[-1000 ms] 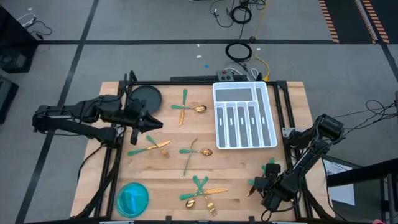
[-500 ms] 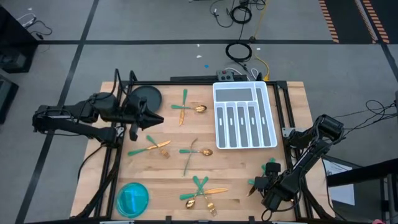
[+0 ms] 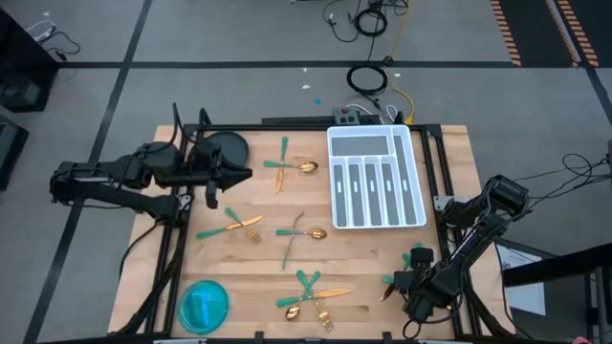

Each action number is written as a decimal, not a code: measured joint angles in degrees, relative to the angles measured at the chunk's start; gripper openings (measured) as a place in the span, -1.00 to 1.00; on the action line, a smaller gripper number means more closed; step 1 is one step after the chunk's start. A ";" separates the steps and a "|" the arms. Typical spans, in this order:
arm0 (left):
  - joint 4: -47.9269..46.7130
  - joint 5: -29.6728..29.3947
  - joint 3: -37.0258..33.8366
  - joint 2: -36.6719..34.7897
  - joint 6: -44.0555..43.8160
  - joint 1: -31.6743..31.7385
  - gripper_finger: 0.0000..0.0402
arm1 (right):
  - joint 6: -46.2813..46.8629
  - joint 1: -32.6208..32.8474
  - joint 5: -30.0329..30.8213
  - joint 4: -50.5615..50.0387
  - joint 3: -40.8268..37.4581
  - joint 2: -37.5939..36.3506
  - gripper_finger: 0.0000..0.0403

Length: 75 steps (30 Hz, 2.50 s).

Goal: Sort silverware
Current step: Put the bottom right green fork on the silverware tray

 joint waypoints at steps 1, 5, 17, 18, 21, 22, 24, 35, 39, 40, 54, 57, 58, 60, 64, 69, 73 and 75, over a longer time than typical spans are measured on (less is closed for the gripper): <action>0.00 -0.57 0.00 0.00 0.04 0.00 -0.75 | -0.21 0.00 0.08 0.82 0.00 0.00 0.45; -0.41 -1.95 0.00 0.00 0.06 0.17 -0.75 | -0.82 0.00 0.06 1.56 0.00 0.00 0.33; -0.88 -2.06 0.00 0.00 0.55 0.66 -0.75 | 2.68 -0.02 -1.55 3.27 -2.17 -0.20 -0.54; -1.20 -2.06 0.00 0.00 0.58 0.66 -0.75 | 2.69 -0.04 -1.67 3.62 -2.19 -0.20 -0.64; -2.12 -2.06 0.00 0.00 0.96 0.66 -0.75 | 2.65 -0.21 -1.77 4.44 -2.27 -0.20 -0.92; -2.22 -2.06 0.00 0.02 1.81 0.66 -0.75 | 2.67 -0.30 -1.90 4.70 -2.27 -0.20 -0.95; -2.23 -2.08 0.00 0.00 2.93 0.66 -0.75 | 2.96 -0.66 -1.97 4.93 -2.32 -0.20 -0.95; -2.23 -2.08 0.02 0.00 3.87 0.66 -0.75 | 4.73 -2.08 -2.11 4.15 -1.50 0.05 -0.99; -2.23 -2.08 0.02 0.00 6.56 0.66 -0.75 | 5.46 -2.47 -0.12 1.57 0.87 0.22 -1.00; -2.23 -2.10 0.02 0.00 7.37 0.66 -0.75 | 5.75 -2.43 -0.25 1.02 1.50 0.22 -1.00; -3.12 -2.10 0.02 0.00 12.65 0.66 -0.75 | 9.33 -3.99 6.52 -6.76 13.74 -0.28 -1.00; -4.01 -2.10 0.02 0.00 12.65 0.66 -0.75 | 9.32 -6.00 12.72 -6.62 16.09 -1.29 -1.00; -4.11 -2.10 0.02 0.01 12.65 0.66 -0.75 | 9.29 -6.75 15.38 -6.50 16.77 -1.89 -1.00; -4.28 -2.10 0.02 0.01 12.68 0.66 -0.75 | 8.35 -8.49 20.93 -5.71 17.78 -3.56 -1.00; -4.32 -2.10 0.02 0.00 12.65 0.66 -0.75 | 5.29 -13.19 31.27 -2.22 18.25 -9.08 -1.00; -4.33 -2.10 0.02 0.00 12.26 0.66 -0.75 | 4.63 -21.47 40.64 4.15 18.27 -18.65 -1.00; -4.33 -2.10 0.02 0.00 12.26 0.66 -0.75 | 3.18 -30.91 34.21 7.70 18.28 -26.47 -1.00; -4.32 -2.10 0.02 0.00 12.26 0.66 -0.75 | 2.93 -35.42 32.40 7.93 18.31 -29.41 -1.00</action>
